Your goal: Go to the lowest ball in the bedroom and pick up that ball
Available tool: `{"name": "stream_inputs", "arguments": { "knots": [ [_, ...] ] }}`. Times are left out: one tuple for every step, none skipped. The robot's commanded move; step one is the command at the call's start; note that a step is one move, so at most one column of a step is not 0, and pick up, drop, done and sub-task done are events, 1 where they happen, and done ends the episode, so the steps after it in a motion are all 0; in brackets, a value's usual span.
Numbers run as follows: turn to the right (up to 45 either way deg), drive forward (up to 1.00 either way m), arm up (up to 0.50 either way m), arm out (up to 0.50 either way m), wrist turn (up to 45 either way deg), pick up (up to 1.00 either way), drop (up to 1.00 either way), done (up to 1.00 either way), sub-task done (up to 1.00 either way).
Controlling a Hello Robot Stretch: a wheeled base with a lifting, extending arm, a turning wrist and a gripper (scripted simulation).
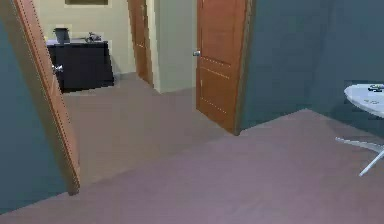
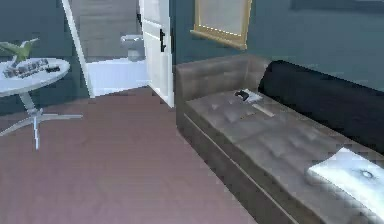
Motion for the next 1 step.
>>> {"name": "stream_inputs", "arguments": {
  "knots": [
    [-45.0, 0.00, 0.00, 0.00, 0.0, 0.00, 0.00, 0.00, 0.00]
  ]
}}
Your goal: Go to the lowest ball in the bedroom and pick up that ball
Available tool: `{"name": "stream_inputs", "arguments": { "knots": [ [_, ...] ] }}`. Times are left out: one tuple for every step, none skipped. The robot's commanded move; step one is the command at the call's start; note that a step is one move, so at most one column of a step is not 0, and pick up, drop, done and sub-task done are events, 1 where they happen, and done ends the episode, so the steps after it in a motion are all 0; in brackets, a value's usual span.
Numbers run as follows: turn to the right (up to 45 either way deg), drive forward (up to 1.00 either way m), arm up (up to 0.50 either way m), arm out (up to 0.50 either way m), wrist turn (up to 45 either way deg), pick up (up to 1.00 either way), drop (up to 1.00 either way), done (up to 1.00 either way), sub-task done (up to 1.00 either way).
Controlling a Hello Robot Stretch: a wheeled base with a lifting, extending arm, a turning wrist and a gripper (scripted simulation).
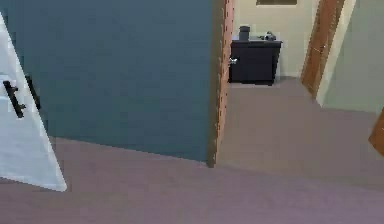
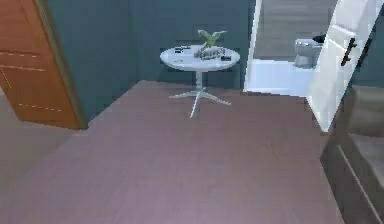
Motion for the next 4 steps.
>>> {"name": "stream_inputs", "arguments": {
  "knots": [
    [-45.0, 0.00, 0.00, 0.00, 0.0, 0.00, 0.00, 0.00, 0.00],
    [-12.0, 0.00, 0.00, 0.00, 0.0, 0.00, 0.00, 0.00, 0.00],
    [0.0, 1.00, 0.00, 0.00, 0.0, 0.00, 0.00, 0.00, 0.00],
    [0.0, 0.85, 0.00, 0.00, 0.0, 0.00, 0.00, 0.00, 0.00]
  ]
}}
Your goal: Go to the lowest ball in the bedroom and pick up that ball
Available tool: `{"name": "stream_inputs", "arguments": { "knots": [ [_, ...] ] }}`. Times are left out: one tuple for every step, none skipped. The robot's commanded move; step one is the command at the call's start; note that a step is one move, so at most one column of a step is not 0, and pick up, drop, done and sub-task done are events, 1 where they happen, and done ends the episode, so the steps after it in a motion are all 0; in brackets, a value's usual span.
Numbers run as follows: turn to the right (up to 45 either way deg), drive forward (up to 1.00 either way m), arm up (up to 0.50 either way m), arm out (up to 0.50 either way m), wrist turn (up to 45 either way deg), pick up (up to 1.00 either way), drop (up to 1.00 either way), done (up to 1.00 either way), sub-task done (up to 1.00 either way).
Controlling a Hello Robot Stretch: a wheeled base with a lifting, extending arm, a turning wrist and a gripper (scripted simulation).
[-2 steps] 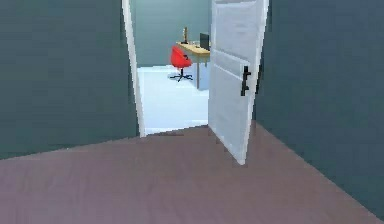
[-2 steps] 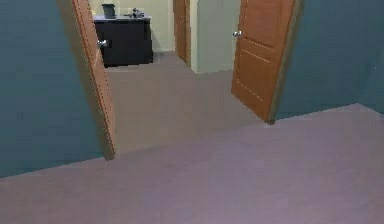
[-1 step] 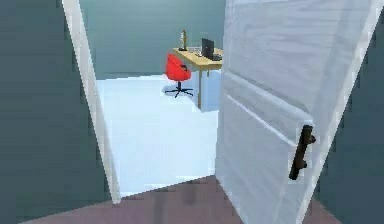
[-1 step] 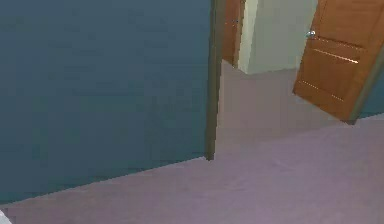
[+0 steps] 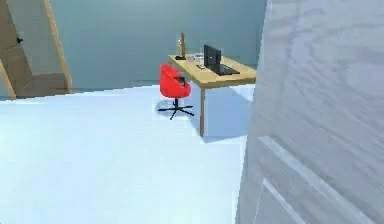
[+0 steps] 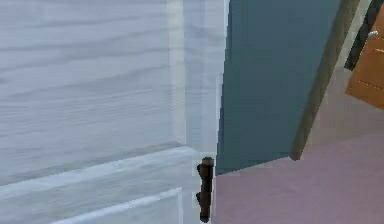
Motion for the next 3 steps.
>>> {"name": "stream_inputs", "arguments": {
  "knots": [
    [-24.0, 0.00, 0.00, 0.00, 0.0, 0.00, 0.00, 0.00, 0.00],
    [0.0, 0.80, 0.00, 0.00, 0.0, 0.00, 0.00, 0.00, 0.00],
    [-15.0, 0.00, 0.00, 0.00, 0.0, 0.00, 0.00, 0.00, 0.00]
  ]
}}
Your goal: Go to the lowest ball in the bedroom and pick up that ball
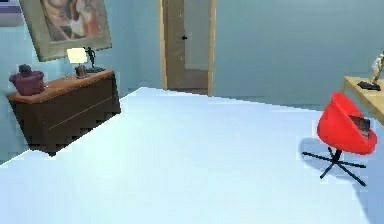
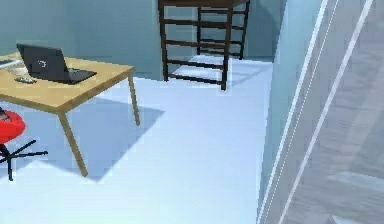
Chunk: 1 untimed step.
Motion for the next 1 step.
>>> {"name": "stream_inputs", "arguments": {
  "knots": [
    [0.0, 1.00, 0.00, 0.00, 0.0, 0.00, 0.00, 0.00, 0.00]
  ]
}}
